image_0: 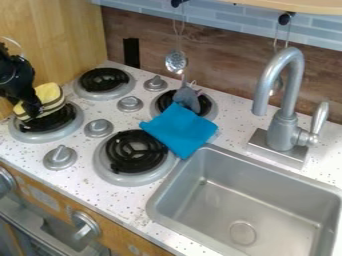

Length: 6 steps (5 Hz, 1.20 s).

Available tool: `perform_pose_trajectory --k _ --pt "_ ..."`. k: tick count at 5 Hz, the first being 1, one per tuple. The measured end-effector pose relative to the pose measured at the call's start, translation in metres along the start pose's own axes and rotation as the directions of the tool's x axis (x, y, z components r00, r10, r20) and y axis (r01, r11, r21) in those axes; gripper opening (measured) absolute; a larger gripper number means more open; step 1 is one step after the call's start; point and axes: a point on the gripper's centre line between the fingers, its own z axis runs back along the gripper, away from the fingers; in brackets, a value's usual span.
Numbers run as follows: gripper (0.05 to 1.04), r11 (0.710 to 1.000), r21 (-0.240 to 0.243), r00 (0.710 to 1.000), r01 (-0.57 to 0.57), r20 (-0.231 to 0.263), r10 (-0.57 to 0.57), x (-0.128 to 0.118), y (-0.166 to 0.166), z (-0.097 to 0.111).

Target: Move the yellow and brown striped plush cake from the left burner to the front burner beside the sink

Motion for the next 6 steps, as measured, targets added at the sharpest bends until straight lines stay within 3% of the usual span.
perform_pose_trajectory --k 1,2,3,4,5,6 --pt "0.656 1.000 0.006 1.000 -0.003 0.016 0.003 0.003 -0.003 0.003" --pt "0.655 0.999 -0.037 0.996 0.030 0.080 -0.027 0.011 -0.025 0.018" --pt "0.652 0.994 -0.067 0.980 0.084 0.185 -0.070 0.024 -0.046 0.060" --pt "0.652 0.983 -0.110 0.961 0.146 0.252 -0.114 0.024 -0.069 0.090" --pt "0.652 0.947 -0.218 0.940 0.238 0.299 -0.167 0.017 -0.106 0.105" --pt "0.652 0.901 -0.280 0.919 0.332 0.309 -0.243 0.004 -0.139 0.107"
